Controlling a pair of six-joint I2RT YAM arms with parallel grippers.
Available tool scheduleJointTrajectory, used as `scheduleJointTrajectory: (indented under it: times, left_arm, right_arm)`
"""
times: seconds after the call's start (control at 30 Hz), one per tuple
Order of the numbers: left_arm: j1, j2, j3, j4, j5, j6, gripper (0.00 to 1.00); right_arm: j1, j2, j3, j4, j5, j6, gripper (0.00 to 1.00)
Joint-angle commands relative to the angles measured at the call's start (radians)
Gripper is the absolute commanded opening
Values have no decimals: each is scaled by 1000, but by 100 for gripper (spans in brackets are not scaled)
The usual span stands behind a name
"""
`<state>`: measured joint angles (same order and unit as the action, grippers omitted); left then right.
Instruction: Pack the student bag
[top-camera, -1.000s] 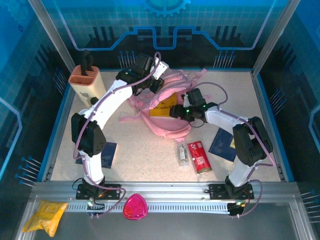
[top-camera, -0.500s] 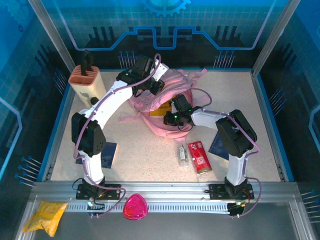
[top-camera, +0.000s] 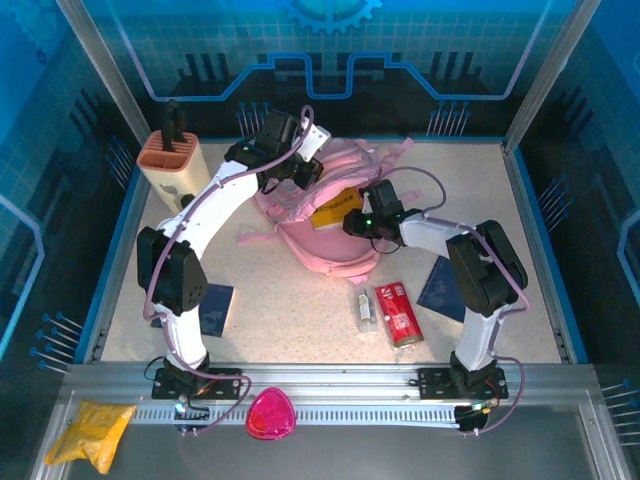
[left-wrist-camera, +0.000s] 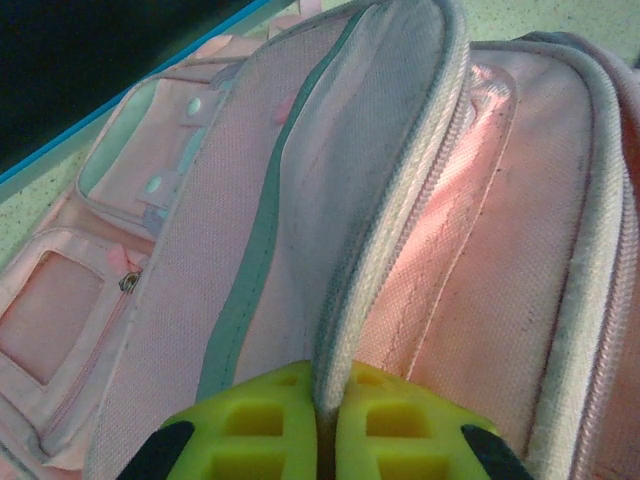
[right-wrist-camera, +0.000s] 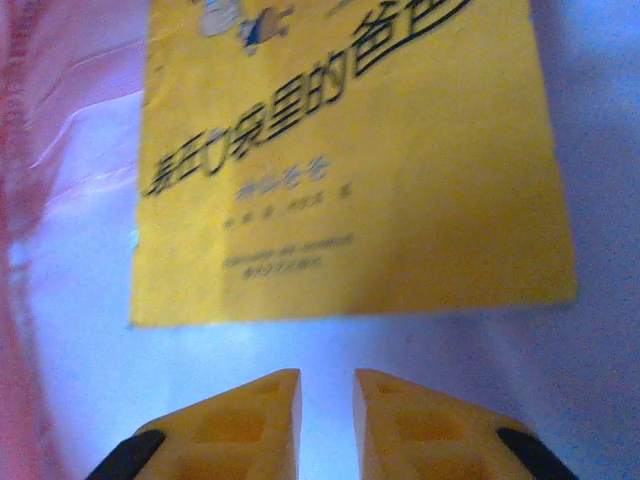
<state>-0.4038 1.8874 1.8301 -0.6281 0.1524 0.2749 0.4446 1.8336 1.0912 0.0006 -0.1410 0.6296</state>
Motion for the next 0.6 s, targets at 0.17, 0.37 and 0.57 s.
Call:
scheduleJointTrajectory:
  times: [0.17,0.37,0.57]
  left_arm:
    - [24,-65,-43,-51,-39,60,0]
    - [22,-87,-164,17,-22,4,0]
    - [4,-120,-190,16,-49,-151,43]
  right_arm:
    - [31,-287,-109,-96,-105,-21,36]
    - [4,-466,-173,-220,-42,-15,47]
    - [-48,-601,-180,-431,56,14,59]
